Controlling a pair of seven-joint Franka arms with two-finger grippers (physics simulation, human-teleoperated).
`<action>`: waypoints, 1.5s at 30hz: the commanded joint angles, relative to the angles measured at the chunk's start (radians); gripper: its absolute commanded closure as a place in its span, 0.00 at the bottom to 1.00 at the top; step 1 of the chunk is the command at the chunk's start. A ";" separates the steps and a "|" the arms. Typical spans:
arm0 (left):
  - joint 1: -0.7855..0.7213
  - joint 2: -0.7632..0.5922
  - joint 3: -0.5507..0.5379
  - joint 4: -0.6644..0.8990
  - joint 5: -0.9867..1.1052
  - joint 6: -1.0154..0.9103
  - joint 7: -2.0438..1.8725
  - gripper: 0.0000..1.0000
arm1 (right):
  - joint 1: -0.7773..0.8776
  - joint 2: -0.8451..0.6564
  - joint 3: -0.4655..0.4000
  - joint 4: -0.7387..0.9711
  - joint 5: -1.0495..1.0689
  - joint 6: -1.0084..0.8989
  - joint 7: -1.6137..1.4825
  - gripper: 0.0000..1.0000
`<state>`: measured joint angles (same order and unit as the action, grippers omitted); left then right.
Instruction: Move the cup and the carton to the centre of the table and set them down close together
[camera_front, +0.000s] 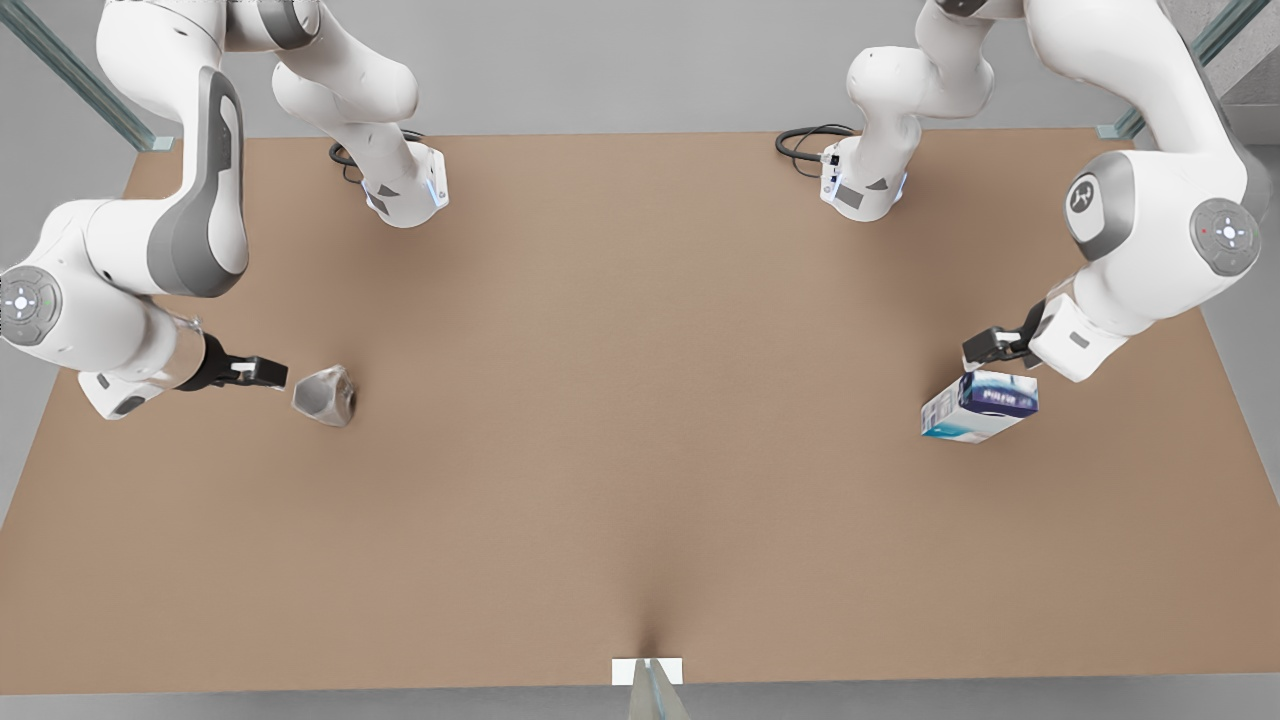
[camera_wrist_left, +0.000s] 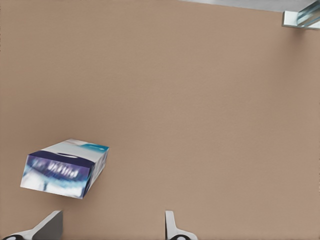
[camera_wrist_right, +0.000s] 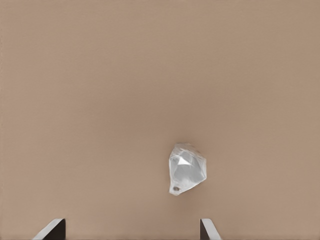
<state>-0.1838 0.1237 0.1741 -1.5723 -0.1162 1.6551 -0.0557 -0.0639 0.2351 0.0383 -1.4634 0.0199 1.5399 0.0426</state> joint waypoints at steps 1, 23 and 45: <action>0.001 -0.001 0.001 0.000 0.000 -0.003 0.000 0.00 | 0.001 0.001 0.002 0.003 0.000 -0.003 -0.001 0.00; 0.007 -0.027 0.002 -0.140 0.001 -0.020 -0.021 0.00 | -0.004 0.049 0.041 -0.229 -0.058 0.100 0.353 0.00; 0.006 0.028 0.011 -0.072 0.000 -0.060 -0.018 0.00 | 0.093 0.127 -0.152 -0.410 0.161 0.319 0.082 0.00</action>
<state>-0.1773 0.1519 0.1855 -1.6445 -0.1163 1.5953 -0.0722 0.0289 0.3647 -0.1149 -1.8716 0.1810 1.8595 0.1243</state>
